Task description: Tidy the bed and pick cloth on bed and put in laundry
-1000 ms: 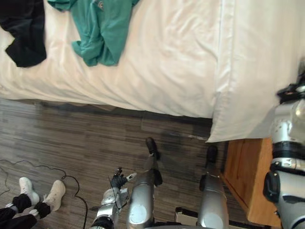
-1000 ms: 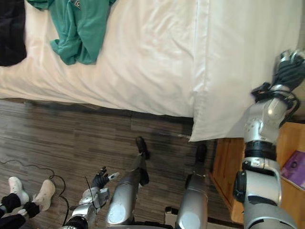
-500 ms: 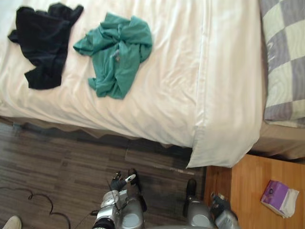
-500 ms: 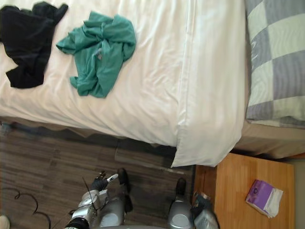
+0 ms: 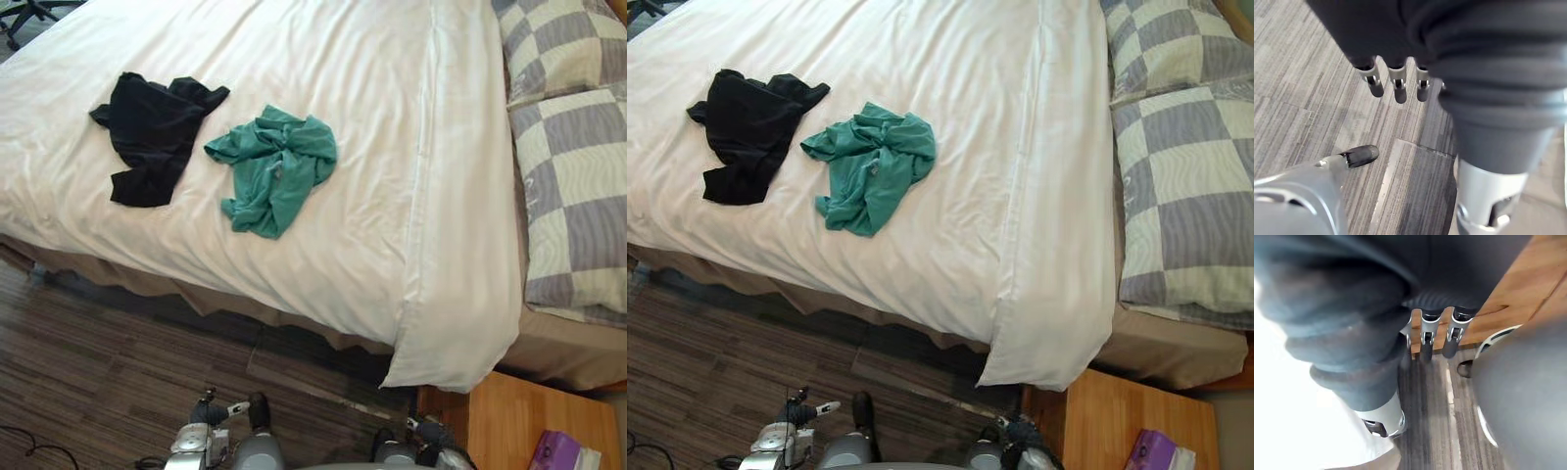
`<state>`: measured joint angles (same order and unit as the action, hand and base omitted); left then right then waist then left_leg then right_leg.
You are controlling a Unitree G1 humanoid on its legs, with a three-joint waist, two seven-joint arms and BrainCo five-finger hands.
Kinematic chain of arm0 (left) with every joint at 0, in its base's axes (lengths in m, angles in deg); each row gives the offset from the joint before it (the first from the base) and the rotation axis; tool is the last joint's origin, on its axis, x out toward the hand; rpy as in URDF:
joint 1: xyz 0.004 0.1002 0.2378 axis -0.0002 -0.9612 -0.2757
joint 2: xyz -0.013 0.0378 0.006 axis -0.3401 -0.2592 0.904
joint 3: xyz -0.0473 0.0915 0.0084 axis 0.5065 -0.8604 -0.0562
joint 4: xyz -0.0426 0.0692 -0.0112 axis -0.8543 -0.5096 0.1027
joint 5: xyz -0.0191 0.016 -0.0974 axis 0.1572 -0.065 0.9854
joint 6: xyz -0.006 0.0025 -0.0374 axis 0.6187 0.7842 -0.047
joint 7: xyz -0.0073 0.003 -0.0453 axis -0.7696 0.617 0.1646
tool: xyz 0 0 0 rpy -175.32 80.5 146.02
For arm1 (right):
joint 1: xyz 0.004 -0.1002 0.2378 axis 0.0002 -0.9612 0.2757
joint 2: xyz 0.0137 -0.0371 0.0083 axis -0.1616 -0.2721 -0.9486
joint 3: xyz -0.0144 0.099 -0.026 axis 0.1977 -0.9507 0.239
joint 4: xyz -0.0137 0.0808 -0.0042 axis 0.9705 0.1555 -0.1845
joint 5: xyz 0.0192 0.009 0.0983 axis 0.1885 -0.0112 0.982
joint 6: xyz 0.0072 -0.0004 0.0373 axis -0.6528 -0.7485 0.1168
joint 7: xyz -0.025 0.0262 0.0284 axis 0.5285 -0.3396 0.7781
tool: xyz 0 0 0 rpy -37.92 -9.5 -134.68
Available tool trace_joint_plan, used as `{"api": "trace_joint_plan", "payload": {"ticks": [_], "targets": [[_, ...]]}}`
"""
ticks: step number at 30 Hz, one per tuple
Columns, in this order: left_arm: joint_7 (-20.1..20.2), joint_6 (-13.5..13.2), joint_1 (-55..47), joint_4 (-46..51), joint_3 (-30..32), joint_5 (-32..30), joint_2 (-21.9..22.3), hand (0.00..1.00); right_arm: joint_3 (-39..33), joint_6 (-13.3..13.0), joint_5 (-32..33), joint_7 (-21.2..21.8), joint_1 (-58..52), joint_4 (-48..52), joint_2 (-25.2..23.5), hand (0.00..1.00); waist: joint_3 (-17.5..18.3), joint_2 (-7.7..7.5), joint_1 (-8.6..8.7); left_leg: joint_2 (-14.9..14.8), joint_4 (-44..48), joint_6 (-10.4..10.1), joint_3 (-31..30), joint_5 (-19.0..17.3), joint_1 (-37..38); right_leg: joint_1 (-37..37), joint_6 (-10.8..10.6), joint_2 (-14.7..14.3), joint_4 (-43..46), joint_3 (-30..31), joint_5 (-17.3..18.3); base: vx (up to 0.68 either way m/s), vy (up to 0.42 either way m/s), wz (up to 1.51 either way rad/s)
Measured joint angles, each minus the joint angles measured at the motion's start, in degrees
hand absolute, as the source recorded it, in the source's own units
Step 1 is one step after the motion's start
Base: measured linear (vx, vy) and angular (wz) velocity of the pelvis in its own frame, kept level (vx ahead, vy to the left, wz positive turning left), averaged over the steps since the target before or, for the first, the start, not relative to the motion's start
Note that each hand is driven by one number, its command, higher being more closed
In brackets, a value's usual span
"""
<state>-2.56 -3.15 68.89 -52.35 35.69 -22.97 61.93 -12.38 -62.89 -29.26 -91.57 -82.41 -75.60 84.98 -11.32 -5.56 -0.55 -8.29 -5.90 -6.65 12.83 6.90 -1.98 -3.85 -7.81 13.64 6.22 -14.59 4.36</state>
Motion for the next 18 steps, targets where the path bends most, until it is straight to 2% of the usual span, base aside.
{"api": "trace_joint_plan", "payload": {"ticks": [3, 4, 6, 7, 8, 9, 11, 12, 14, 15, 16, 17, 18], "targets": [[-0.2, -0.1, -1.1, 0.0, -0.6, 0.0, 2.0, 0.00, 1.6, -1.0, 0.0, 0.1, 0.0, 0.0, -0.1, 0.00, 0.5, -0.49, -0.24, 0.0, 0.1, -0.2, -0.4, -1.6, 2.5, -2.5, 0.8, 0.0, 0.5, 0.7, 0.1, 0.09, -0.005, 0.10], [-0.5, -0.1, -1.3, 0.2, -0.5, 0.0, 2.4, 0.00, 2.8, -1.1, -0.2, 0.2, 0.0, -0.1, -0.1, 0.00, 0.6, -0.24, -0.34, 0.0, 2.7, 0.2, -0.3, -3.4, 2.3, -3.1, 0.9, 0.3, 1.0, 0.7, 0.1, 0.08, 0.018, 0.04], [-0.5, -0.3, -0.7, 0.6, -0.5, 0.0, 2.8, 0.00, 3.7, -1.1, -0.4, 0.5, 0.4, 0.0, 0.4, 0.00, 0.6, -0.50, -0.13, -0.6, 13.6, 1.0, -1.9, -7.6, -2.9, -2.9, 1.0, 0.8, 2.2, 0.7, 0.2, 0.05, 0.039, 0.18], [-0.5, -0.6, 0.2, 0.7, -1.3, 0.1, 3.6, 0.00, 4.3, -1.1, -1.0, 0.9, 0.3, 0.0, 1.7, 0.00, 0.2, 0.47, -0.10, -0.8, 22.2, 1.9, -2.7, -9.9, -7.0, -2.9, 1.4, 1.3, 3.0, 0.3, 0.8, 0.00, 0.062, 0.31], [-0.5, -0.7, 0.4, 1.0, -2.1, 0.2, 3.8, 0.00, 4.3, -1.1, -1.4, 1.0, 0.2, -0.1, 2.3, 0.00, 0.1, 0.92, -0.14, -0.7, 24.9, 2.1, -3.1, -10.1, -8.5, -2.8, 1.1, 1.7, 3.5, 0.1, 1.0, -0.01, 0.083, 0.32], [-0.5, -1.4, 0.3, 1.8, -3.6, 0.2, 4.6, 0.00, 4.3, -1.1, -1.5, 1.2, 0.1, -0.1, 3.0, 0.00, -0.6, 2.27, -0.26, -0.7, 26.4, 2.1, -2.8, -10.2, -9.1, -2.6, 0.9, 2.1, 4.5, 0.0, 2.0, -0.03, 0.057, 0.21], [-0.5, -1.6, 0.2, 1.8, -4.6, 0.2, 4.1, 0.00, 4.2, -1.1, -1.9, 1.3, 0.3, 0.2, 3.0, 0.00, -0.1, 1.98, -0.31, -0.8, 24.5, 2.5, -1.7, -10.4, -8.9, -2.3, 0.0, 2.5, 4.5, 0.4, 3.4, -0.04, 0.000, 0.10], [-0.5, -1.7, 0.2, 1.8, -4.6, 0.2, 3.8, 0.00, 4.2, -1.1, -1.9, 1.3, 0.6, 0.5, 3.0, 0.00, -0.2, 2.33, -0.26, -0.7, 21.9, 2.4, -0.9, -10.2, -8.4, -1.6, -1.6, 2.7, 4.6, 0.6, 4.5, -0.10, -0.077, -0.05], [-0.6, -1.8, -0.1, 1.8, -4.2, 0.2, 4.3, 0.00, 4.2, -1.0, -2.0, 1.3, 0.3, 0.6, 3.4, 0.00, 0.0, 2.71, -0.19, -1.0, 19.2, 2.0, 0.1, -8.4, -7.2, -1.2, -2.4, 4.0, 4.7, 0.8, 4.5, -0.13, -0.098, -0.20], [-0.5, -1.8, -0.2, 1.7, -4.1, 0.1, 4.8, 0.00, 4.2, -0.9, -2.1, 1.3, -0.4, 1.7, 3.3, 0.00, -0.1, 2.55, 0.07, -2.7, 21.7, 1.3, 1.9, -9.9, -7.7, -1.1, -3.0, 4.6, 4.7, 1.1, 4.1, -0.11, -0.134, -0.35], [-0.4, -1.8, -0.7, 1.6, -4.2, 0.1, 5.0, 0.00, 4.2, -0.9, -2.1, 1.2, -1.0, 2.7, 3.6, 0.00, 0.2, 2.84, 0.91, -5.9, 26.4, 1.7, 1.9, -10.7, -8.0, -1.0, -3.5, 5.0, 4.8, 1.8, 3.9, -0.09, -0.121, -0.31], [-0.4, -1.8, -1.2, 1.6, -4.2, 0.0, 5.1, 0.00, 4.3, -0.9, -2.1, 1.2, -1.7, 3.1, 3.9, 0.00, 0.4, 2.90, 1.42, -7.7, 28.5, 1.5, 1.4, -11.0, -8.3, -1.0, -3.8, 5.3, 4.8, 2.0, 3.7, -0.07, -0.020, -0.25], [-0.4, -1.9, -1.3, 1.6, -4.3, 0.0, 5.5, 0.00, 4.3, -1.0, -2.1, 1.2, -2.7, 4.2, 4.7, 0.00, 0.8, 3.39, 1.99, -12.1, 30.9, 1.5, -0.4, -11.0, -8.6, -0.8, -5.0, 5.8, 4.6, 2.3, 3.1, -0.06, 0.175, -0.05]]}}
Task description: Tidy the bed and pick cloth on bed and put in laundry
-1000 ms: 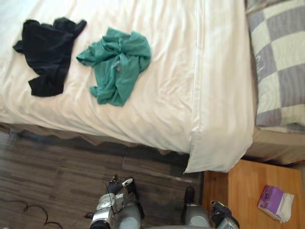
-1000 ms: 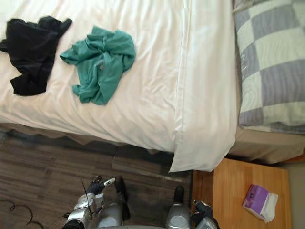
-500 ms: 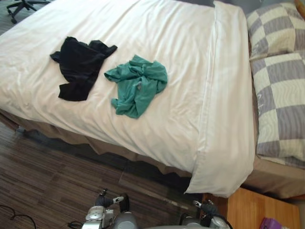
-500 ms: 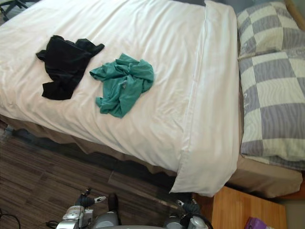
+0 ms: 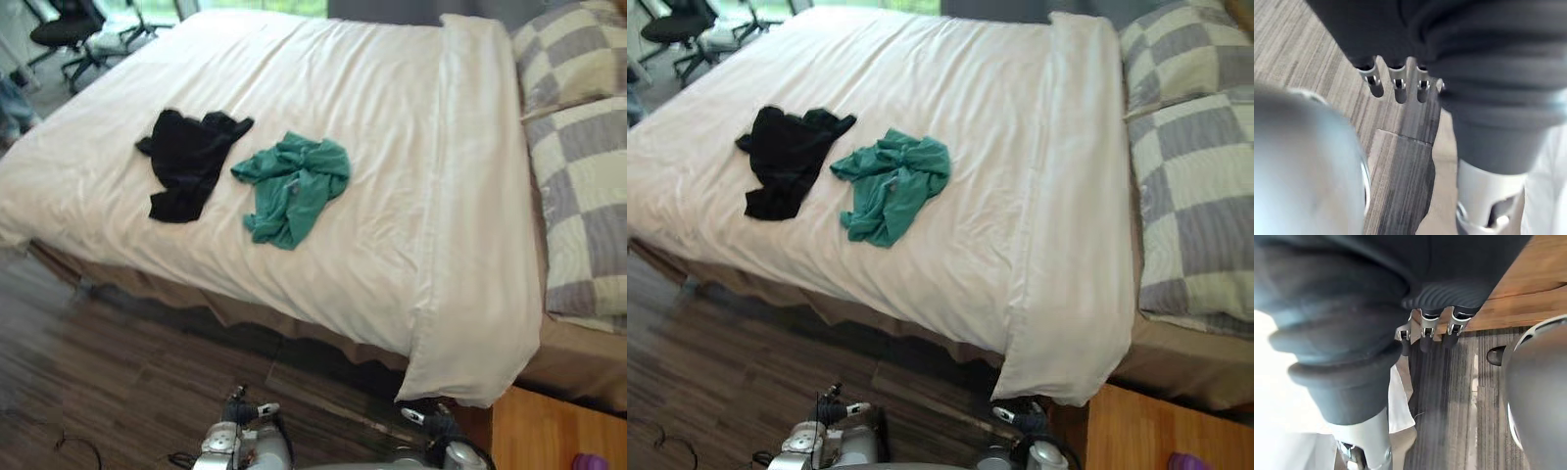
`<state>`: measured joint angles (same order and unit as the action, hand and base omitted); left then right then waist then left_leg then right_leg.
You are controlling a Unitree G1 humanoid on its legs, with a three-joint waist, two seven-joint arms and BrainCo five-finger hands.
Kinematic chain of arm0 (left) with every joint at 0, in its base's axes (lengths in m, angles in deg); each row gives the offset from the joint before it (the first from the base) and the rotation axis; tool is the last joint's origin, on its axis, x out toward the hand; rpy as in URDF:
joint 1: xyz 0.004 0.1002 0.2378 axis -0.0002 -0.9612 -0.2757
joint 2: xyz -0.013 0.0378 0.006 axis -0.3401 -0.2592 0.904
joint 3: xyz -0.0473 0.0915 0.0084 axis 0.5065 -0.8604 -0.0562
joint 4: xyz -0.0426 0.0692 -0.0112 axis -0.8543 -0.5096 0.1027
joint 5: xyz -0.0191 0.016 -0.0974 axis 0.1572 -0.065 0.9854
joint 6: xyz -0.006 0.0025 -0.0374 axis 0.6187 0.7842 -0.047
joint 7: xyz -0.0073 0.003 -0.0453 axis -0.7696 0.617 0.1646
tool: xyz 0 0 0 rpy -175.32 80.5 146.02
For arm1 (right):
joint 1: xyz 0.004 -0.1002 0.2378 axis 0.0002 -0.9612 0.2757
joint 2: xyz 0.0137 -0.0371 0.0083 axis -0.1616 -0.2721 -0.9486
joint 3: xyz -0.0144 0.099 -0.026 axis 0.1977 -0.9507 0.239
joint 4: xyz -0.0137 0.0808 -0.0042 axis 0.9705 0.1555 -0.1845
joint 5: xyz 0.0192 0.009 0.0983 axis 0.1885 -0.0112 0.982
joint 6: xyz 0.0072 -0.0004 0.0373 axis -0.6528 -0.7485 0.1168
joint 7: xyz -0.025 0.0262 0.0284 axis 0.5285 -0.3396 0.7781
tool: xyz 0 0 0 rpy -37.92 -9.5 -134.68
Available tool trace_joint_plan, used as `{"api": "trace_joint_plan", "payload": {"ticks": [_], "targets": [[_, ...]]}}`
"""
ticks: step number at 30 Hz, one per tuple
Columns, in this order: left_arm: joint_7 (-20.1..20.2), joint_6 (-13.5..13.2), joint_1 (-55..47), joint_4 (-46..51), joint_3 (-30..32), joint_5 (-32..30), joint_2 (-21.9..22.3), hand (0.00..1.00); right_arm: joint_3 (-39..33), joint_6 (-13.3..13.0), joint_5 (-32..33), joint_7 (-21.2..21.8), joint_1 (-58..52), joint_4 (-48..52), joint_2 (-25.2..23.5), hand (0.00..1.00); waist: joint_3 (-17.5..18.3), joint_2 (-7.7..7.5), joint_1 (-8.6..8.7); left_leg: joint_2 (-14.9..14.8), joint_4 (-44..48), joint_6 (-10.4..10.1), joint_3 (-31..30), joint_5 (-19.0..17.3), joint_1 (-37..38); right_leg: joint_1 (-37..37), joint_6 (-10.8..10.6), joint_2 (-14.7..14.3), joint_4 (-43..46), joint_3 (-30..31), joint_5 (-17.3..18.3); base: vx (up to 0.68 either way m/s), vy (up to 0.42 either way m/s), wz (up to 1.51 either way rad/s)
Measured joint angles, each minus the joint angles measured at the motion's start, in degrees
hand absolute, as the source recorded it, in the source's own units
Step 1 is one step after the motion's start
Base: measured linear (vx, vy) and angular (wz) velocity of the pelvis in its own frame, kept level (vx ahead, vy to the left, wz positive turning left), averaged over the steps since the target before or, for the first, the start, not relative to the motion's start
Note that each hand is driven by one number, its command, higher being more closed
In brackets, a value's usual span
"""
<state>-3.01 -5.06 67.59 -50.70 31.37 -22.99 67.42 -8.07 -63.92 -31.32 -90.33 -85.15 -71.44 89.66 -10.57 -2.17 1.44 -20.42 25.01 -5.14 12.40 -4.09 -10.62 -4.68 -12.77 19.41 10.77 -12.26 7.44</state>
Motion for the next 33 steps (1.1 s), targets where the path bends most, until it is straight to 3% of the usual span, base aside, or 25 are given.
{"api": "trace_joint_plan", "payload": {"ticks": [1, 3, 4, 5, 6, 7, 8, 9, 10, 11, 12, 14, 15, 18, 23, 25, 26, 27, 28, 29, 31, 33], "targets": [[0.0, -0.3, 0.0, 0.0, 0.0, 0.0, 0.3, 0.00, 0.1, 0.0, 0.0, 0.0, -0.9, 0.0, 0.6, 0.00, 0.4, 0.70, 0.50, -3.1, -0.3, -0.3, -2.4, 0.2, -0.4, 0.2, -0.9, 0.2, -0.1, 0.0, -0.5, -0.07, 0.266, 0.03], [0.1, -0.5, -0.3, 0.0, -0.1, 0.0, 0.8, 0.00, 0.1, 0.0, 0.2, 0.0, -1.4, -0.1, 1.5, 0.00, 1.1, 1.81, 0.70, -5.8, -1.9, -0.7, -5.5, 0.5, -1.1, 1.3, -2.3, 0.6, -1.0, 0.5, -1.2, -0.05, 0.405, 0.11], [0.3, -0.4, -0.4, -0.1, -0.3, 0.0, 1.3, 0.00, 0.1, 0.0, 0.2, 0.0, -1.5, -0.2, 1.9, 0.00, 2.3, 3.23, 0.85, -6.2, -4.1, -9.3, -6.1, -1.9, -1.0, 2.0, -2.4, 1.3, -2.3, 0.6, -2.5, -0.03, 0.536, 0.16], [0.7, -0.4, 0.1, 0.3, -0.2, 0.0, -0.3, 0.00, 0.0, 0.3, 0.2, 0.0, -1.0, -1.1, 0.8, 0.00, 2.2, 0.32, 0.54, -4.2, -1.8, -8.8, -5.6, -2.1, -2.8, 2.0, -2.3, 3.4, -3.6, 0.6, -4.0, -0.01, 0.538, 0.09], [0.9, -0.5, 0.3, 0.7, -0.2, 0.1, -2.2, 0.00, 0.3, 0.4, 0.2, 0.6, -1.1, -1.5, -1.3, 0.00, 3.2, -1.07, 0.02, -2.5, -0.4, -9.4, -5.3, -2.8, -4.7, 3.2, -2.1, 4.6, -5.7, 0.2, -9.0, -0.05, 0.453, -0.03], [1.0, -0.3, 1.0, 0.4, -0.2, 0.3, -5.1, 0.00, 0.7, 0.3, 0.1, 1.5, -0.2, -1.5, -4.0, 0.00, 4.1, -2.34, -0.06, -2.1, 1.5, -8.4, -5.4, -4.1, -7.0, 4.5, -2.1, 4.8, -7.6, -0.8, -17.1, -0.10, 0.528, -0.19], [1.1, -0.3, 1.4, -0.5, -0.2, 0.3, -6.1, 0.00, 1.0, 0.2, -0.2, 1.8, 0.6, -1.5, -4.1, 0.00, 4.5, -2.85, -0.45, -1.5, 0.8, -6.8, -4.0, -4.9, -7.0, 6.1, -0.1, 5.3, -8.7, -1.4, -24.1, -0.11, 0.516, -0.24], [1.1, -0.3, 1.6, -0.6, -0.2, 0.5, -6.1, 0.00, 1.0, 0.2, -0.3, 1.8, 1.1, -1.4, -4.1, 0.00, 4.6, -2.65, -0.99, -1.4, -0.4, -6.2, -2.5, -4.8, -6.3, 7.0, 3.8, 5.2, -9.3, -2.4, -27.7, -0.05, 0.357, -0.48], [1.2, -0.4, 1.6, -0.5, -0.2, 1.2, -6.0, 0.00, 1.9, 0.4, -0.3, 1.8, 2.5, -1.5, -4.1, 0.00, 4.4, -2.25, -1.85, -1.0, -2.9, -4.5, -0.4, -3.6, -4.6, 10.1, 8.2, 5.0, -4.4, -5.1, -24.9, 0.00, 0.292, -0.59], [1.2, -0.3, 1.1, -0.6, -0.4, 1.3, -6.0, 0.00, 4.4, 0.4, -0.5, 1.8, 3.1, -1.4, -4.1, 0.00, 4.2, -1.95, -2.03, 0.2, -7.1, -3.6, 1.3, -1.1, -1.4, 11.5, 9.2, 2.9, 1.5, -7.5, -17.3, 0.06, 0.279, -0.42], [1.2, -0.3, 1.5, -0.4, -1.5, 1.2, -5.9, 0.00, 7.6, 0.4, -1.2, 2.2, 3.7, -0.5, -4.1, 0.00, 4.1, -1.10, -1.95, 1.8, -12.6, -2.4, 2.4, 1.6, 1.7, 11.7, 7.5, -2.2, 5.9, -8.5, -8.7, 0.08, 0.219, -0.10], [1.2, -0.4, 2.8, 0.0, -2.7, 0.9, -5.3, 0.00, 9.2, 0.3, -1.8, 2.4, 5.2, 0.9, -4.1, 0.00, 3.3, 0.62, -1.47, 3.4, -17.2, -1.5, 2.9, 4.6, 3.3, 11.9, 8.4, -9.4, 6.6, -8.0, -1.4, 0.04, 0.090, 0.18], [1.2, -0.4, 3.6, 0.0, -2.7, 0.8, -5.0, 0.00, 9.5, 0.2, -1.8, 2.4, 5.8, 1.7, -4.1, 0.00, 3.0, 0.27, -0.99, 4.7, -18.4, -1.3, 2.9, 5.6, 3.2, 11.2, 9.3, -11.9, 4.5, -8.6, 0.3, -0.01, 0.051, 0.13], [1.1, -0.3, 4.1, 0.0, -2.6, 0.6, -3.7, 0.00, 9.5, -0.5, -1.7, 2.3, 8.5, 2.5, -3.7, 0.00, 1.4, 2.28, -0.38, 5.0, -23.2, -1.3, 4.1, 9.4, 4.5, 10.8, 10.6, -13.2, 1.6, -9.3, -0.2, -0.04, 0.013, -0.01], [1.1, -0.1, 3.5, -0.4, -2.5, -0.4, -0.8, 0.00, 9.4, -0.5, -1.5, 2.2, 8.3, 2.5, -2.4, 0.00, -0.4, 0.86, -0.45, 5.7, -25.4, -1.2, 5.3, 10.3, 7.1, 9.1, 11.4, -13.2, 0.6, -9.6, 1.0, -0.04, 0.000, 0.01], [1.0, -0.2, 3.5, -0.4, -2.5, -0.4, 0.4, 0.00, 9.5, -0.5, -1.5, 2.1, 8.1, 2.3, -0.1, 0.00, -1.2, 1.34, -0.85, 5.4, -15.2, -0.7, 4.5, 5.4, 3.2, 8.3, 10.2, -12.2, 0.5, -8.8, 1.8, 0.00, 0.069, 0.14], [1.1, -0.2, 3.5, -0.4, -2.5, -0.4, 1.3, 0.00, 9.4, -0.6, -1.5, 1.9, 8.2, 2.0, 1.4, 0.00, -2.9, 3.15, -0.60, 5.2, -5.4, -0.6, 4.0, 3.4, -0.7, 6.9, 10.0, -11.3, 0.5, -7.7, 1.9, 0.00, 0.118, 0.21], [1.1, -0.2, 3.5, -0.3, -2.6, -0.2, 1.8, 0.00, 9.3, -0.6, -1.5, 1.6, 8.3, 1.5, 2.3, 0.00, -3.2, 3.18, -0.56, 5.3, -0.7, -0.6, 3.3, 3.4, -2.3, 6.3, 9.7, -10.5, 0.4, -7.7, 2.0, -0.01, 0.144, 0.26], [1.1, -0.4, 3.3, 0.8, -2.7, 0.1, 2.1, 0.00, 9.0, -0.6, -1.5, 1.3, 8.2, 0.8, 3.3, 0.00, -3.8, 4.45, -0.58, 5.4, 3.9, -0.8, 3.2, 3.4, -3.8, 5.2, 8.8, -9.4, 0.2, -7.6, 1.7, 0.02, 0.161, 0.09], [1.1, -0.5, 3.1, 1.3, -2.7, 0.3, 2.1, 0.00, 7.3, -0.5, -1.5, 1.2, 7.6, 0.1, 3.8, 0.00, -4.1, 6.00, -0.85, 5.3, 6.6, -0.8, 4.1, 3.4, -4.5, 3.9, 8.1, -8.2, -0.6, -7.2, 0.9, 0.11, 0.224, -0.03], [1.1, -0.5, 1.7, 1.2, -2.4, 0.3, 1.6, 0.00, 5.4, -0.3, -1.4, 1.1, 7.6, 0.2, 3.0, 0.00, -3.9, 6.80, -0.88, 5.1, 7.3, -0.8, 8.0, 0.7, -5.0, 4.0, 6.9, -6.4, -2.5, -6.2, -1.7, 0.19, 0.288, -0.34], [1.1, -0.4, 1.2, 1.0, -2.3, 0.6, 1.5, 0.00, 4.3, -0.3, -1.2, 1.1, 7.7, 0.3, 2.0, 0.00, -4.0, 6.82, -0.56, 4.6, 2.2, -0.3, 7.9, -0.6, -3.5, 4.0, 6.0, -5.4, -3.1, -4.7, -2.4, 0.15, 0.272, -0.32]]}}
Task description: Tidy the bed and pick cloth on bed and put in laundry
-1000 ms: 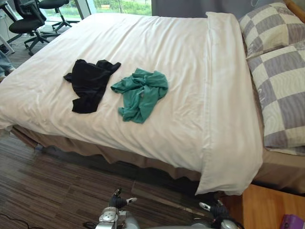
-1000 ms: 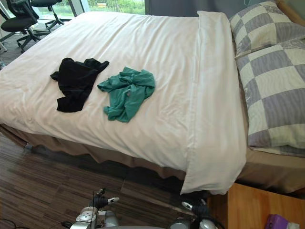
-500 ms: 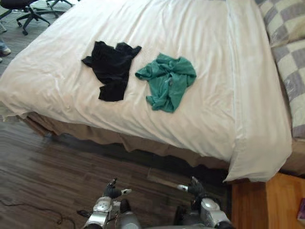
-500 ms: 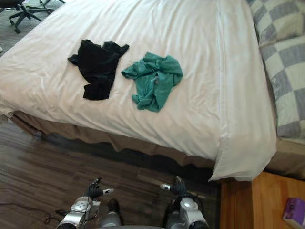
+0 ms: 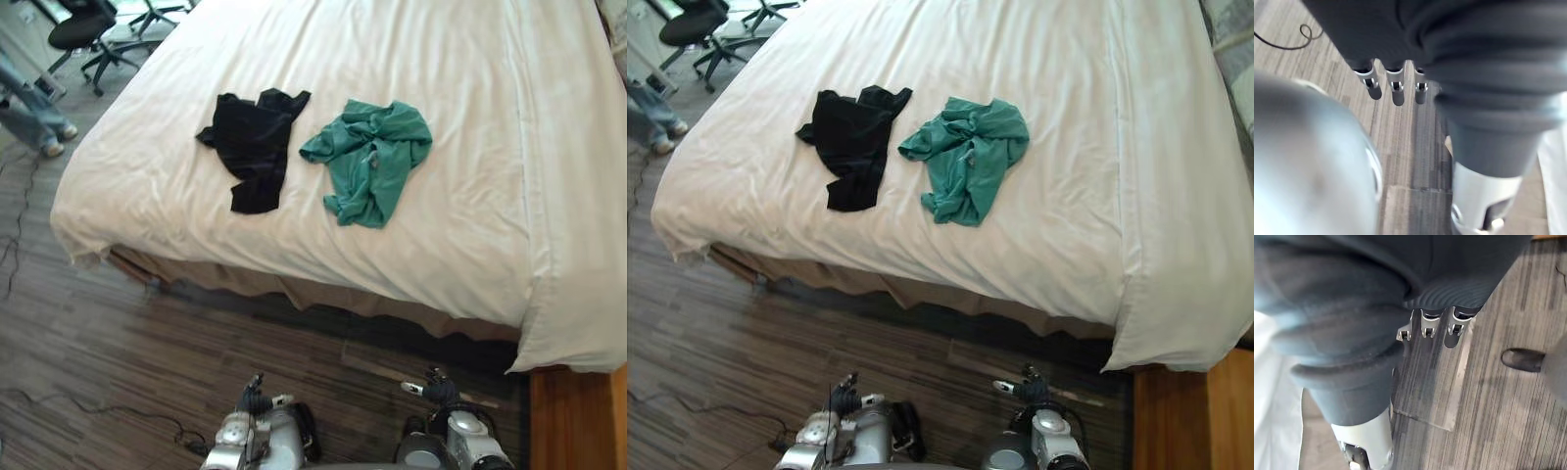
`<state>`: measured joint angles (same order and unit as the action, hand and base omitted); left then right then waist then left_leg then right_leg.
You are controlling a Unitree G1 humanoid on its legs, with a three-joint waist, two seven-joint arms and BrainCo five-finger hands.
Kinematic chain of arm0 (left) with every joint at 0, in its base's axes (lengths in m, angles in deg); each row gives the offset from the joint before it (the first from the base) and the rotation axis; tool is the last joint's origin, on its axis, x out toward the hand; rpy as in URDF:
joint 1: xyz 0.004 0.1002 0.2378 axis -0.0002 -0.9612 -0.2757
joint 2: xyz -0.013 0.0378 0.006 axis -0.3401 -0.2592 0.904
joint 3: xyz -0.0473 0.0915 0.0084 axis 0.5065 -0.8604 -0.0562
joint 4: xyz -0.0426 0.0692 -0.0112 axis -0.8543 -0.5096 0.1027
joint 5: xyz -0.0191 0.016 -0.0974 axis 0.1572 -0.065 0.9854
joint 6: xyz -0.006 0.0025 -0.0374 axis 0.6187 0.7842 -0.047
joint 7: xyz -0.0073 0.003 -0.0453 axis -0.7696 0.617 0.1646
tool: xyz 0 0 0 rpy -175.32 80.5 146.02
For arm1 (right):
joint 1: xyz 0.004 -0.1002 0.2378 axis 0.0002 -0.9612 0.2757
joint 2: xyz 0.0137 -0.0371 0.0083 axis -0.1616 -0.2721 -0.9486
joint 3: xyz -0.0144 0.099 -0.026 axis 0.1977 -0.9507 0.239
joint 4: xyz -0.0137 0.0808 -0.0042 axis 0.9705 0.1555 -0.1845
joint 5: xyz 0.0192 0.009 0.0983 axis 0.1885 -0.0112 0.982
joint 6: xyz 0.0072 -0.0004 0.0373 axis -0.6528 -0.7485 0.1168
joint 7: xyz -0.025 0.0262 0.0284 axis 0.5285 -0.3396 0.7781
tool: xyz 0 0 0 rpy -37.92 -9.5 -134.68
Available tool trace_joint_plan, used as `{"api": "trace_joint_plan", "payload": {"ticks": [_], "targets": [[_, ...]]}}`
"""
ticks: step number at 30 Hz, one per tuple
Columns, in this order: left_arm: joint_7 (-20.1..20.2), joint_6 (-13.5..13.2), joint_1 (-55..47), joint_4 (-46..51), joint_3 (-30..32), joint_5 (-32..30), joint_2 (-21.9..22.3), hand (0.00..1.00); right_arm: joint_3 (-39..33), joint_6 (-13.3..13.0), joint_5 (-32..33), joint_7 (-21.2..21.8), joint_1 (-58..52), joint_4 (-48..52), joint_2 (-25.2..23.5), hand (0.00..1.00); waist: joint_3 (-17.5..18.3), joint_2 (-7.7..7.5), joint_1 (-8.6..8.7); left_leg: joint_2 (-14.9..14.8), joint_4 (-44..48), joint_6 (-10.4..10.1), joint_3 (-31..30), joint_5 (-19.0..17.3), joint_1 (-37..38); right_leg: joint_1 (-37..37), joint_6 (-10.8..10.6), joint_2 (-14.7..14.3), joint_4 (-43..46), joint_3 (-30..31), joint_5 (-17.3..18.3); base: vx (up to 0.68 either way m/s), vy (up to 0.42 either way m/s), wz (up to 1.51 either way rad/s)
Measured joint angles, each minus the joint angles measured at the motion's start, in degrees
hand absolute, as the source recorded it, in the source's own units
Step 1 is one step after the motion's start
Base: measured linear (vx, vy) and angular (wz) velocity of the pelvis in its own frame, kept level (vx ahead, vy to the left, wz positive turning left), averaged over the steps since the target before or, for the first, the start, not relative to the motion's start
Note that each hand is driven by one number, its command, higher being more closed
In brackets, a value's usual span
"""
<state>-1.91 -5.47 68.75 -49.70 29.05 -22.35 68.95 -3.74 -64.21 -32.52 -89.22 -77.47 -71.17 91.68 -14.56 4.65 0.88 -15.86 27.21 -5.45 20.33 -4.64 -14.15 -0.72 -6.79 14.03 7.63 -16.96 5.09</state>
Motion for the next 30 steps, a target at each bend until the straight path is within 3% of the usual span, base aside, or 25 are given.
{"api": "trace_joint_plan", "payload": {"ticks": [2, 3, 4, 5, 7, 8, 9, 10, 11, 12, 13, 14, 15, 16, 17, 19, 21, 22, 30], "targets": [[0.0, 0.0, 0.5, 0.2, -0.1, 0.0, 0.1, 0.00, -0.7, 0.2, 0.2, -0.2, -0.3, 0.0, -0.5, 0.00, -0.1, -0.92, 0.15, -0.6, -6.3, -0.2, -1.9, 0.2, 0.1, 0.0, -0.7, 1.5, 0.0, 0.7, -0.4, 0.13, 0.325, -0.06], [0.0, -0.2, 0.6, 1.0, -0.2, 0.2, 0.2, 0.00, -1.1, 0.2, 0.1, -0.7, -0.1, 0.2, -0.6, 0.00, 0.1, -2.07, 0.15, -2.3, -14.7, -0.9, -5.5, 1.5, 0.0, -0.3, -3.2, 3.8, -1.1, 1.5, -1.4, 0.13, 0.392, -0.08], [0.0, -0.1, 0.7, 0.9, -0.2, 0.2, 0.2, 0.00, -1.1, 0.1, 0.1, -1.1, -0.2, 0.7, -0.7, 0.00, 0.5, -2.51, 0.40, -1.5, -14.0, -2.7, -4.7, 5.6, -0.1, -1.0, -5.3, 5.2, -2.2, 1.6, -1.9, 0.19, 0.510, 0.00], [-0.1, -0.2, 1.2, 1.2, -0.2, 0.3, -0.5, 0.00, -1.2, 0.2, 0.1, -1.3, -0.1, 0.8, -1.1, 0.00, 0.6, -4.69, 0.47, 0.5, -11.2, -2.9, -4.1, 5.4, -1.6, -1.6, -6.1, 7.5, -3.8, 1.4, -3.1, 0.14, 0.374, 0.16], [-0.2, 0.0, 2.5, 1.2, -0.2, 0.6, -1.9, 0.00, -1.2, 0.2, 0.2, -1.0, -0.4, 0.9, -2.8, 0.00, 1.2, -5.95, 0.02, 1.1, -5.5, -1.9, -4.5, 1.7, -4.9, -2.1, -5.1, 6.5, -5.2, 2.4, -5.1, 0.21, 0.396, 0.09], [-0.1, 0.0, 2.6, 0.8, -0.2, 0.6, -3.6, 0.00, -1.5, 0.1, 0.3, -1.1, -0.3, 1.0, -4.1, 0.00, 1.7, -6.57, -0.89, 1.6, -2.2, -1.4, -4.0, -0.4, -5.3, -2.4, -6.1, 7.0, -6.9, 1.9, -10.0, 0.23, 0.374, -0.16], [0.0, 0.1, 2.7, 0.0, -0.2, 0.6, -3.8, 0.00, -2.0, 0.0, 0.2, -1.1, -0.3, 1.0, -4.7, 0.00, 2.1, -6.59, -0.87, 1.9, -1.7, -0.8, -3.7, -1.0, -5.3, -2.7, -7.0, 7.3, -7.8, 2.1, -12.7, 0.22, 0.383, -0.32], [0.0, 0.2, 2.7, -0.8, -0.2, 0.7, -4.0, 0.00, -3.0, -0.1, 0.1, -1.1, -0.4, 0.9, -5.4, 0.00, 3.0, -5.90, -0.77, 1.9, -1.8, 0.3, -2.5, -2.0, -4.7, -1.8, -4.6, 7.4, -7.9, 2.5, -17.1, 0.15, 0.316, -0.44], [0.0, 0.1, 2.5, -0.8, -0.1, 0.9, -3.8, 0.00, -2.8, 0.2, -0.2, -1.1, -0.3, 0.4, -5.7, 0.00, 3.4, -5.12, -1.79, 1.6, -4.1, 1.0, 0.2, -2.2, -2.4, 0.2, 1.6, 7.4, -5.9, 0.6, -20.7, 0.11, 0.242, -0.60], [0.0, 0.1, 2.3, -0.7, 0.0, 1.0, -3.8, 0.00, -1.8, 0.3, -0.6, -1.1, -0.2, 0.3, -5.7, 0.00, 3.4, -5.02, -2.17, 1.3, -5.7, 1.5, 1.4, -1.9, -0.8, 1.7, 5.2, 7.6, -3.4, -1.8, -20.5, 0.13, 0.235, -0.81], [0.0, 0.1, 1.6, -0.5, 0.3, 1.1, -3.8, 0.00, 0.2, 0.6, -0.9, -1.0, -0.2, 0.0, -5.8, 0.00, 3.4, -4.96, -2.01, 1.7, -8.6, 2.2, 3.2, -1.4, 2.2, 4.4, 6.3, 7.2, 3.0, -5.4, -16.4, 0.11, 0.144, -0.59], [0.0, 0.1, 1.2, -0.3, 0.3, 1.2, -4.4, 0.00, 1.4, 0.6, -1.0, -1.0, -0.1, -0.1, -5.8, 0.00, 3.0, -4.16, -1.46, 2.3, -11.6, 2.4, 3.7, -0.7, 5.0, 5.3, 3.8, 4.2, 7.4, -6.2, -9.8, 0.15, 0.169, -0.36], [0.0, 0.1, 1.3, -0.3, 0.3, 1.2, -4.7, 0.00, 1.5, 0.6, -1.1, -1.0, -0.3, -0.1, -5.7, 0.00, 3.0, -4.11, -1.26, 2.5, -13.2, 2.5, 3.6, -0.2, 5.9, 5.7, 3.3, 1.5, 8.6, -5.1, -6.5, 0.11, 0.046, 0.05], [-0.1, 0.1, 1.8, -0.2, 0.3, 1.3, -5.0, 0.00, 1.7, 0.6, -1.2, -1.1, -0.3, -0.1, -5.5, 0.00, 3.1, -4.16, -0.83, 3.0, -15.5, 2.5, 3.3, 0.9, 7.0, 6.9, 3.6, -3.8, 9.2, -1.7, -1.6, 0.11, 0.009, 0.37], [-0.1, 0.2, 2.2, -0.4, 0.1, 1.6, -4.9, 0.00, 1.7, 0.5, -1.1, -1.1, -0.1, 0.1, -5.4, 0.00, 3.1, -4.46, -0.09, 4.2, -17.2, 2.5, 2.2, 2.2, 7.4, 7.5, 3.5, -8.1, 7.0, 0.8, 0.7, 0.08, -0.018, 0.52], [-0.1, 0.2, 2.7, -1.1, -0.1, 1.6, -4.2, 0.00, 1.6, 0.4, -1.1, -1.2, -0.3, 0.2, -4.6, 0.00, 3.4, -5.92, 0.39, 7.5, -19.9, 2.0, 0.5, 3.6, 8.0, 5.2, 4.7, -9.2, 1.2, 2.2, 1.8, 0.07, -0.026, 0.51], [-0.1, 0.2, 2.6, -2.4, -0.2, 1.6, -2.3, 0.00, 1.6, 0.2, -0.8, -1.2, 0.4, 0.0, -4.2, 0.00, 2.9, -4.43, 0.76, 8.3, -23.4, 1.5, -0.6, 5.7, 9.3, 4.8, 5.0, -9.3, 0.9, 1.8, 1.3, 0.04, 0.010, 0.30], [-1.3, 1.1, 0.4, -5.0, 2.3, 0.6, -0.2, 0.00, -0.1, 0.5, -0.6, -1.1, 1.0, -5.2, -5.1, 0.00, 3.2, -5.18, 0.00, 12.0, -33.2, 1.6, -2.5, 10.3, 16.2, -3.5, 3.4, -8.9, -7.9, 0.3, -1.3, 0.02, 0.019, 0.17], [-1.4, 1.1, 0.3, -5.8, 2.9, 0.8, -0.3, 0.00, -0.3, 0.5, -1.0, -1.3, 0.3, -5.7, -5.1, 0.00, 3.1, -5.13, -0.04, 12.0, -33.1, 1.6, -2.4, 10.3, 17.1, -4.2, 3.4, -8.8, -7.5, 0.1, -1.3, 0.00, 0.000, 0.00]]}}
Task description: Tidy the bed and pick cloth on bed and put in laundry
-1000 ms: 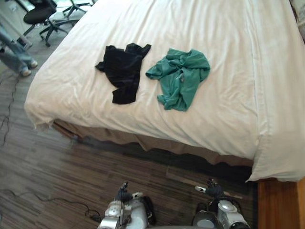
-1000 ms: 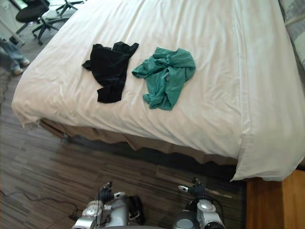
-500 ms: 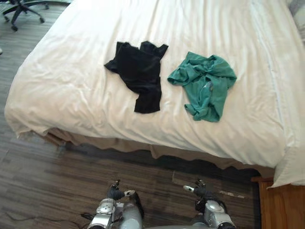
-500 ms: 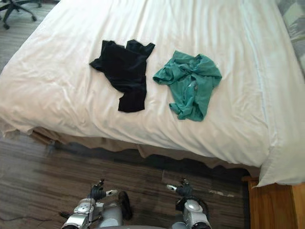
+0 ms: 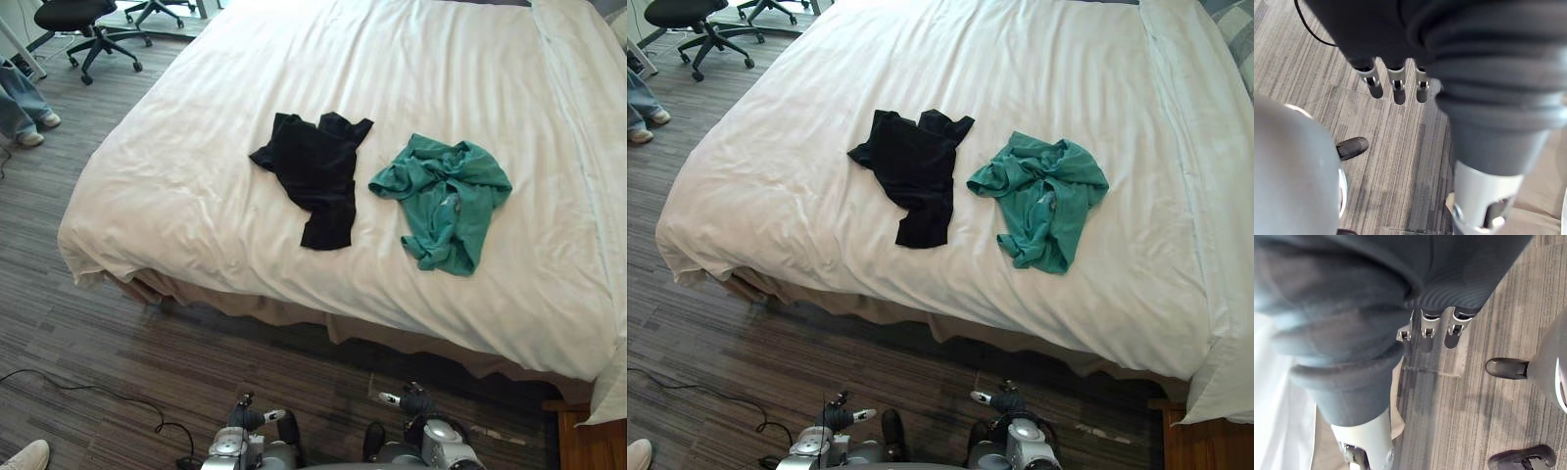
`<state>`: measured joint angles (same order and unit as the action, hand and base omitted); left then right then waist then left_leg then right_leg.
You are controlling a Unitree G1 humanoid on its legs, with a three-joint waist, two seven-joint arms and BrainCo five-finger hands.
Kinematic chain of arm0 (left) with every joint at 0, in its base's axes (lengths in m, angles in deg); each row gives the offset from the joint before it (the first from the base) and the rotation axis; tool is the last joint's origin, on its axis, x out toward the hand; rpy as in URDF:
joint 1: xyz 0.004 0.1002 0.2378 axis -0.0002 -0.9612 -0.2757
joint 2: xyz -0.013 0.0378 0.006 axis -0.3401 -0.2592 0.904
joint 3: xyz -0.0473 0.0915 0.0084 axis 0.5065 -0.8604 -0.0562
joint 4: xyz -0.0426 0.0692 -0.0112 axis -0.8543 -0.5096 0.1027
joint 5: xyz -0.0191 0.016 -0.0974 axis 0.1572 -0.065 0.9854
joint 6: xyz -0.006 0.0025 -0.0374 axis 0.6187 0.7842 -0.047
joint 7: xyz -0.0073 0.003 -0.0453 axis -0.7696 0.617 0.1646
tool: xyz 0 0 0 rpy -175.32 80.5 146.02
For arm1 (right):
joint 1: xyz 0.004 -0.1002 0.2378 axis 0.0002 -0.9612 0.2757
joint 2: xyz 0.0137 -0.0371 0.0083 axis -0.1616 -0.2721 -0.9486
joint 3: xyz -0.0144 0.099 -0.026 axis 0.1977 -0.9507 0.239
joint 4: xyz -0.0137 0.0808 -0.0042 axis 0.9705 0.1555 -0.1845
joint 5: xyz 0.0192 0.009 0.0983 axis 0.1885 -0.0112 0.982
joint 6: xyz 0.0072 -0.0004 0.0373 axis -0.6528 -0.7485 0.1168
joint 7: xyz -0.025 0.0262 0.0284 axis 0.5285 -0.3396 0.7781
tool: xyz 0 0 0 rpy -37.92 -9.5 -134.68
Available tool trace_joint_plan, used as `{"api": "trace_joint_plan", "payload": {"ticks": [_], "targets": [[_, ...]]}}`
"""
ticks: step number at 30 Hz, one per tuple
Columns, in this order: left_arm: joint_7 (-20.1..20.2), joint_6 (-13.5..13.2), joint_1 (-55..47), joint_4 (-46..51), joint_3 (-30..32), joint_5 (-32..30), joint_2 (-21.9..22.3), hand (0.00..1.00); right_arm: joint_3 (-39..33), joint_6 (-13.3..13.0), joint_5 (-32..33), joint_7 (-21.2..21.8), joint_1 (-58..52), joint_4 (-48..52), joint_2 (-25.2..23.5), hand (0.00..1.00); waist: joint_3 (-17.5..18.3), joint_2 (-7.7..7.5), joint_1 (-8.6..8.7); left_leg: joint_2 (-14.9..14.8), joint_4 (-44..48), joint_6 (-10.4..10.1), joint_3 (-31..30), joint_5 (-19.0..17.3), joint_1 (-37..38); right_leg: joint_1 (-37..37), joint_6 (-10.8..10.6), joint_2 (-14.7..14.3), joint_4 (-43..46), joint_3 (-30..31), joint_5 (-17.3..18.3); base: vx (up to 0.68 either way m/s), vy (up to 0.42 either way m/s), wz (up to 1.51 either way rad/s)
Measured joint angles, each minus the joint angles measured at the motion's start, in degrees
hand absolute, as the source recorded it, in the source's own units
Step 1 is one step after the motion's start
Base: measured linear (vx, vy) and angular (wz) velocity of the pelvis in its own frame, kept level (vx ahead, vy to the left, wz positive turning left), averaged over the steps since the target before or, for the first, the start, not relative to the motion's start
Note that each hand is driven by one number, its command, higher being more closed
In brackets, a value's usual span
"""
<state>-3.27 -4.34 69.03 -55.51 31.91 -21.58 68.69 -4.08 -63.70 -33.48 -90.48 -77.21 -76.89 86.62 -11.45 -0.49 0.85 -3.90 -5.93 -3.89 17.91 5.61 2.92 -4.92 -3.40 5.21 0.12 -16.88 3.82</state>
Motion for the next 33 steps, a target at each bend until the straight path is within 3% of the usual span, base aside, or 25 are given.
{"api": "trace_joint_plan", "payload": {"ticks": [5, 6, 7, 8, 9, 10, 11, 12, 13, 15, 16, 17, 18, 20, 22, 25, 29, 33], "targets": [[0.2, 0.9, -0.3, -0.6, 5.3, 1.0, 0.1, 0.00, -0.9, 0.2, -2.8, -0.3, -0.5, 0.0, 0.4, 0.00, -0.8, 0.97, -0.15, -1.5, 0.5, -0.6, 5.8, -1.3, 3.0, 0.4, 0.0, -0.3, 1.1, 4.3, 0.0, -0.04, 0.009, -0.54], [0.2, 1.2, -0.8, -0.7, 7.7, 1.1, 0.0, 0.00, -0.8, 0.3, -4.4, -0.3, -0.8, 0.1, 0.5, 0.00, -1.0, 1.09, -0.20, -2.6, 2.3, -1.5, 9.1, -3.3, 3.6, 1.3, 0.6, -0.8, 1.8, 7.0, 0.5, -0.05, -0.023, -1.38], [0.2, 1.3, -1.7, -0.6, 9.9, 1.1, -0.1, 0.00, -0.7, 0.3, -5.6, -0.3, -1.0, 0.3, 0.6, 0.00, -1.3, 0.98, -0.22, -5.1, 9.0, -2.5, 12.3, -6.9, 2.2, 2.2, 1.3, -1.0, 2.6, 8.4, 1.3, -0.03, -0.047, -1.52], [0.2, 1.4, -2.2, -0.6, 10.8, 1.1, -0.2, 0.00, -0.7, 0.3, -6.5, -0.4, -1.2, 0.7, 0.9, 0.00, -1.4, 1.06, -0.27, -6.7, 13.3, -2.9, 13.7, -8.8, 1.2, 2.4, 1.5, -1.0, 2.6, 8.5, 1.3, 0.00, -0.073, -1.48], [0.3, 1.6, -2.7, -0.6, 11.7, 1.7, -1.0, 0.00, -0.7, 0.3, -8.0, -0.8, -1.5, 1.3, 1.9, 0.00, -2.3, 0.89, -0.24, -9.3, 23.5, -3.1, 14.4, -10.2, -1.6, 2.1, 1.6, -1.1, 2.1, 9.6, 1.2, 0.03, -0.123, -1.04], [0.2, 1.5, -2.5, -0.4, 11.8, 2.2, -1.1, 0.00, -1.2, 0.5, -8.3, -1.3, -2.8, 1.4, 2.7, 0.00, -2.5, 0.75, 0.30, -11.4, 32.8, -3.2, 11.6, -9.4, -5.6, 2.1, 1.9, -0.7, 2.2, 10.7, 1.0, 0.04, -0.120, -0.83], [0.1, 1.4, -2.5, -0.3, 11.8, 2.2, -1.2, 0.00, -1.9, 0.6, -8.5, -1.6, -2.8, 1.9, 3.2, 0.00, -2.8, 0.86, 0.50, -11.7, 35.6, -3.6, 9.6, -9.6, -7.6, 2.0, 2.0, -0.6, 2.3, 11.3, 1.0, 0.06, -0.098, -0.51], [0.0, 1.3, -2.3, -0.3, 11.8, 2.4, -0.9, 0.00, -1.9, 0.7, -8.8, -2.0, -2.7, 2.3, 4.6, 0.00, -3.1, 0.73, 0.79, -10.6, 34.9, -4.3, 6.7, -11.4, -8.4, 2.2, 1.9, -0.3, 2.6, 12.8, 0.9, 0.13, 0.017, -0.67], [-0.1, 1.1, -2.3, -0.3, 11.3, 2.8, -0.5, 0.00, -2.0, 1.4, -8.9, -2.5, -3.1, 2.2, 6.1, 0.00, -3.0, 1.20, 0.87, -8.2, 28.3, -3.9, 3.9, -12.3, -8.0, 2.3, 1.7, 0.6, 2.3, 14.9, 0.5, 0.14, 0.057, -0.67], [-0.1, 1.1, -2.1, -0.3, 10.4, 4.0, -0.5, 0.00, -2.1, 1.6, -8.9, -2.5, -3.4, 1.8, 6.3, 0.00, -3.0, 1.35, 1.15, -6.1, 18.6, -3.9, 2.2, -11.8, -7.8, 2.5, 0.0, 1.0, 1.1, 17.3, -0.6, 0.20, 0.151, -0.75], [-0.1, 1.1, -1.8, -0.4, 9.8, 4.6, -0.3, 0.00, -2.5, 1.6, -8.7, -2.5, -3.5, 1.5, 6.2, 0.00, -2.8, 1.86, 1.17, -5.7, 13.1, -4.4, 1.8, -11.0, -7.2, 2.8, -0.7, 0.7, 0.4, 18.2, -1.1, 0.20, 0.190, -0.81], [0.0, 1.1, -1.6, -0.4, 9.1, 4.7, 0.1, 0.00, -3.3, 1.6, -8.7, -2.5, -3.8, 1.4, 6.5, 0.00, -2.5, 2.93, 1.18, -5.8, 10.6, -3.9, 1.7, -8.0, -7.0, 2.9, -1.6, -0.1, 0.1, 18.6, -1.0, 0.14, 0.165, -0.64], [0.1, 1.0, -1.3, -0.4, 8.5, 5.1, 0.3, 0.00, -3.7, 1.5, -8.2, -2.5, -3.9, 1.3, 6.6, 0.00, -2.2, 3.62, 1.17, -6.1, 10.4, -2.2, 1.3, -4.1, -6.6, 2.6, -2.0, -0.3, -0.1, 18.9, -0.9, 0.16, 0.167, -0.38], [0.2, 0.8, 0.8, -0.3, 6.8, 5.4, -0.3, 0.00, -4.8, 1.3, -7.5, -2.5, -5.7, 1.5, 5.0, 0.00, -1.8, 0.46, 1.34, -3.3, 8.0, -1.5, 1.9, -4.4, -4.7, 1.8, -3.3, 2.2, -0.4, 14.9, -1.6, 0.19, 0.159, -0.08], [0.2, 0.6, 1.4, -0.1, 4.8, 5.4, -0.3, 0.00, -5.5, 1.3, -6.3, -2.5, -6.7, 1.5, 4.2, 0.00, -1.4, -0.91, 1.40, -1.5, 6.2, -1.4, 2.2, -4.4, -3.2, 1.1, -3.4, 3.5, -0.5, 13.1, -1.6, 0.16, 0.131, 0.06], [0.1, 0.7, 1.4, -0.1, 3.3, 4.3, -0.6, 0.00, -5.8, 1.1, -5.3, -2.5, -7.2, 2.1, 4.0, 0.00, -1.3, -1.08, 1.32, 0.0, 5.6, -0.5, 2.2, -5.0, -2.0, 0.6, -4.0, 4.9, 0.9, 10.6, -1.5, 0.16, 0.117, 0.10], [-0.1, 0.8, 1.0, -0.2, 3.0, 4.2, -1.5, 0.00, -6.0, 1.0, -3.9, -2.5, -7.3, 2.6, 3.9, 0.00, -1.4, -0.50, 1.19, -0.2, 5.0, -0.2, 1.9, -5.2, -1.7, 2.3, -4.6, 4.8, 5.2, 9.1, -1.1, 0.10, 0.037, 0.10], [-0.3, 1.2, -0.3, -1.8, 6.6, 4.6, -1.6, 0.00, -9.4, 0.1, -0.2, -2.6, -7.4, 2.2, 3.6, 0.00, -1.4, -0.23, 0.95, 0.1, 3.5, -0.1, 1.4, -5.2, -0.9, 2.3, -4.6, 4.8, 5.6, 8.7, -1.1, 0.05, 0.012, 0.01]]}}
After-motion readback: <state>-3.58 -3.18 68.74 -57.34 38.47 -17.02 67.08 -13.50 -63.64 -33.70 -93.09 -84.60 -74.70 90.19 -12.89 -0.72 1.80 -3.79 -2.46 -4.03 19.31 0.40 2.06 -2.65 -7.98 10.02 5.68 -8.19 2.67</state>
